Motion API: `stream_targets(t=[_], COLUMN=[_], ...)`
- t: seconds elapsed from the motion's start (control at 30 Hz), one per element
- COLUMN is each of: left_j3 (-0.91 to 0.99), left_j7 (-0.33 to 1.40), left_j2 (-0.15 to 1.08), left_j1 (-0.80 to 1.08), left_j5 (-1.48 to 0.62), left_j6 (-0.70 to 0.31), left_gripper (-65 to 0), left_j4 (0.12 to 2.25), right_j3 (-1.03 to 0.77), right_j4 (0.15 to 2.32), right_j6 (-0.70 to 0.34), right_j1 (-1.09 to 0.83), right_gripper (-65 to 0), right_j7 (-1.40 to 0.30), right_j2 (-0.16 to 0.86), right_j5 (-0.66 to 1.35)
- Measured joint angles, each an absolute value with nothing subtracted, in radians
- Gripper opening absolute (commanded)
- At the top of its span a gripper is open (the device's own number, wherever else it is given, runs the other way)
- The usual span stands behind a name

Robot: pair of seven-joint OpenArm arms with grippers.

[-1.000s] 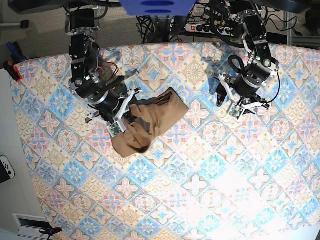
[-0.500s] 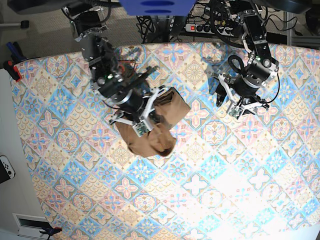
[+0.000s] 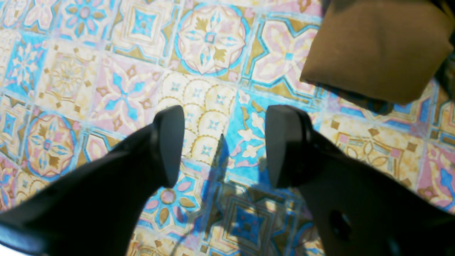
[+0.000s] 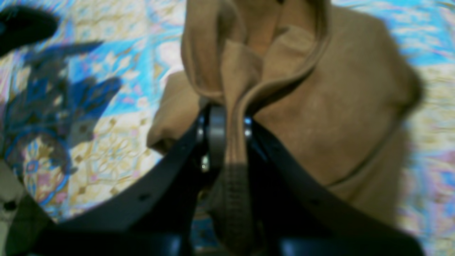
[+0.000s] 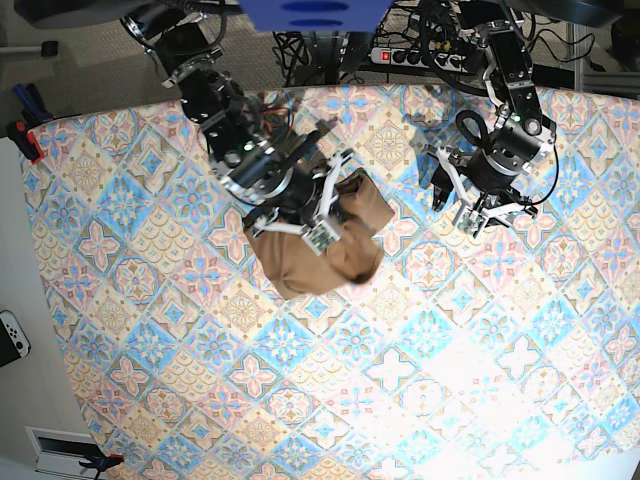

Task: Layout the t-shirt on the table in an organized manner, then fold the t-shirt properly
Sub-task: 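Fold the shirt end with the right gripper over toward the left gripper, then grasp the folded bundle with both grippers and press it together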

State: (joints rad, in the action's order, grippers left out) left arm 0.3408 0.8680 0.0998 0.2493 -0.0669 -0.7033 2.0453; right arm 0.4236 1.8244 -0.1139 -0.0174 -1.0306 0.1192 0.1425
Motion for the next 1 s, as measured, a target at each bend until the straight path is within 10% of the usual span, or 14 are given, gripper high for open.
stream_targets(t=[0.17, 1.0], left_j3=[0.341, 0.341], left_j7=[0.868, 0.868], left_j2=[0.088, 0.083], left_j1=[0.249, 0.249], left_j5=[-0.067, -0.079], left_j6=[-0.703, -0.703], left_gripper=[-30.1, -30.1], left_j4=[2.045, 2.046], right_j3=[0.509, 0.655], right_j4=[1.760, 1.909], right_j6=[-0.112, -0.123], right_j1=[-0.022, 0.067], right_gripper=[-44.0, -44.3], right_j7=[-1.034, -0.886], right_j2=[0.122, 0.121], right_j5=[0.137, 0.149])
